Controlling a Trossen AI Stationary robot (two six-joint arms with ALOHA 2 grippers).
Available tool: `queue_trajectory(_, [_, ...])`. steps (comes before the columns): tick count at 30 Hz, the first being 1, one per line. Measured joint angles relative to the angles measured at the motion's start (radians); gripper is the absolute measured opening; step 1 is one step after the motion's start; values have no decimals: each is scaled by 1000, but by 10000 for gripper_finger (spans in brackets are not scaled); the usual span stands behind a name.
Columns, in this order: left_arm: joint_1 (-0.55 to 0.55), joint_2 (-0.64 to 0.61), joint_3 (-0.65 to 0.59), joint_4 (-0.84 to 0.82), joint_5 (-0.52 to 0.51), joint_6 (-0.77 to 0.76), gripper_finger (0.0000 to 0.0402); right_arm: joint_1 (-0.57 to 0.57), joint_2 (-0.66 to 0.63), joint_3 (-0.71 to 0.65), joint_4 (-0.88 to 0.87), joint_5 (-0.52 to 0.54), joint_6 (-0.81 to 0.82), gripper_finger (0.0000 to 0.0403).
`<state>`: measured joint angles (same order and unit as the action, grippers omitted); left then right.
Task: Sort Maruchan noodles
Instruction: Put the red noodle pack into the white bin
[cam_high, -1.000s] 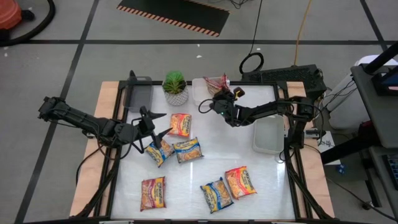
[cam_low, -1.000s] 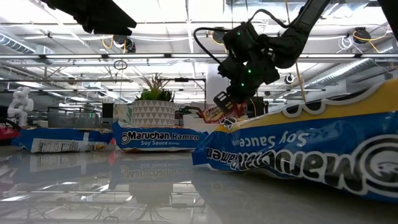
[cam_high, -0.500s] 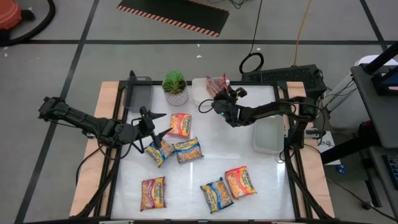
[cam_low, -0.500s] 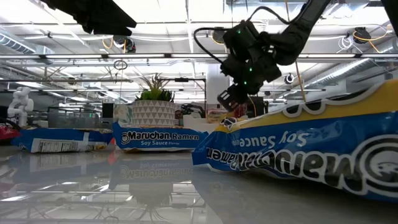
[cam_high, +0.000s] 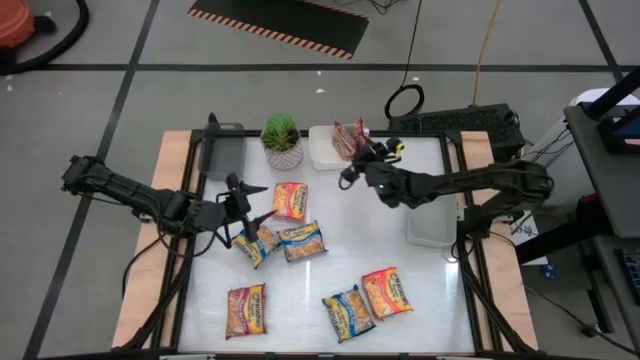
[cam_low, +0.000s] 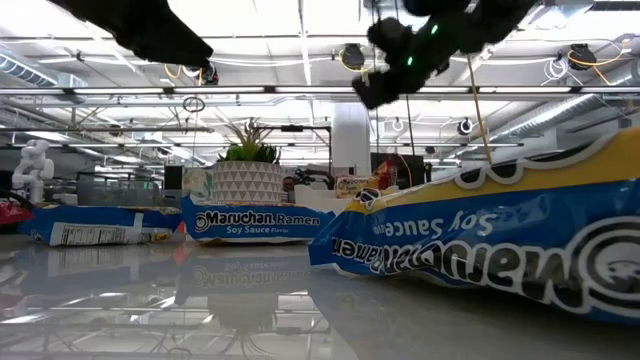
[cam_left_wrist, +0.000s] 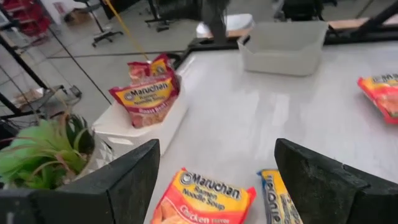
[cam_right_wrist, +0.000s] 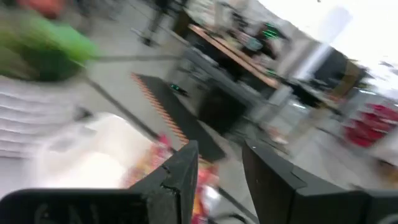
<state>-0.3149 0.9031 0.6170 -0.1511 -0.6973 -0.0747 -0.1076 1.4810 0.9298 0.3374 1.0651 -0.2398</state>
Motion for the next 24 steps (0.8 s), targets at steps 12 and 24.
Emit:
queue_trajectory(12, [-59, 0, 0, -12, 121, -146, 321, 97, -160, 0, -265, -463, 353, 121])
queue_trajectory(24, [-274, 115, 0, 11, 118, -443, 321, 275, -153, 0, -377, -469, 546, 121])
